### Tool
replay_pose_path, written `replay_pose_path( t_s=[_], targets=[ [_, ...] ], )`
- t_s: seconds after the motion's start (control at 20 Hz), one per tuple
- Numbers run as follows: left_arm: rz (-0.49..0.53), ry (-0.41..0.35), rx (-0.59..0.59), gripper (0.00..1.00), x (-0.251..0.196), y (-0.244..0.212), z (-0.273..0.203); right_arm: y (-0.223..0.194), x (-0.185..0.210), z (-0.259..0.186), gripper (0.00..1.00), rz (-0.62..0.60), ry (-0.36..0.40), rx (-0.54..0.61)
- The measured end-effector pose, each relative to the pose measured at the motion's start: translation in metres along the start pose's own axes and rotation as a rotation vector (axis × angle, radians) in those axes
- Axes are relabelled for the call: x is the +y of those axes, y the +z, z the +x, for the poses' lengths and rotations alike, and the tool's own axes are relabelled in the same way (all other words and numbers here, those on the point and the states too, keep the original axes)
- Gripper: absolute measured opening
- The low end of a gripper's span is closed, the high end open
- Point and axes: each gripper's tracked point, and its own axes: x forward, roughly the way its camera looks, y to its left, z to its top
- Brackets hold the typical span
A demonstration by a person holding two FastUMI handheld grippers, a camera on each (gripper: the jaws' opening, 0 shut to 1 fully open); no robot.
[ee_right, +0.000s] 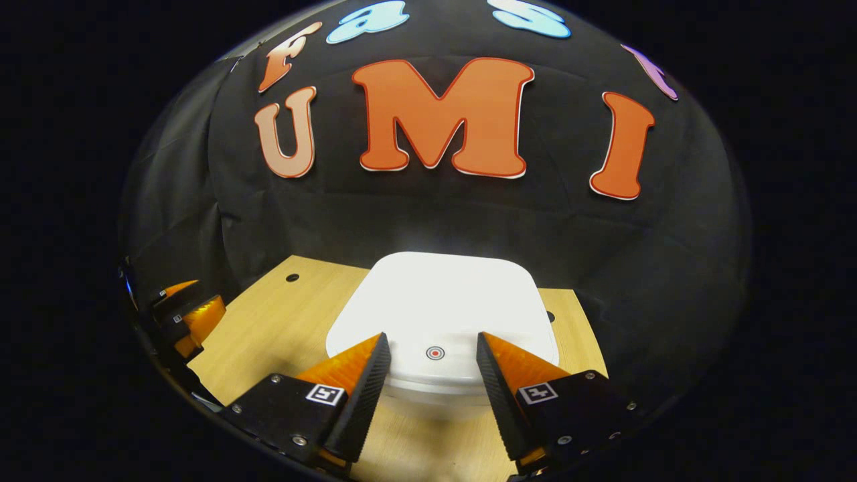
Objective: Press the lid of the desktop garbage bin to open it, pick up the crumpled paper on the desktop and throw it into the bin, then pick up the pop can on the desktop and drop it into the bin, and finally close the garbage bin lid.
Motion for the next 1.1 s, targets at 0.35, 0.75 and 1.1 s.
replay_pose_path(
  t_s=[0.35, 0.75, 1.1],
  targets=[
    [-0.005, 0.005, 0.006, 0.92, 0.0, -0.002, -0.001, -0.002, 0.006, 0.001, 0.66, -0.006, -0.008, 0.027],
    [0.014, 0.001, -0.005, 0.92, -0.005, 0.003, -0.002, -0.009, 0.008, 0.001, 0.65, 0.017, 0.003, 0.058],
    [0.009, 0.008, -0.037, 0.92, -0.006, 0.02, -0.007, -0.004, 0.01, 0.0, 0.64, 0.008, 0.004, 0.0]
  ],
)
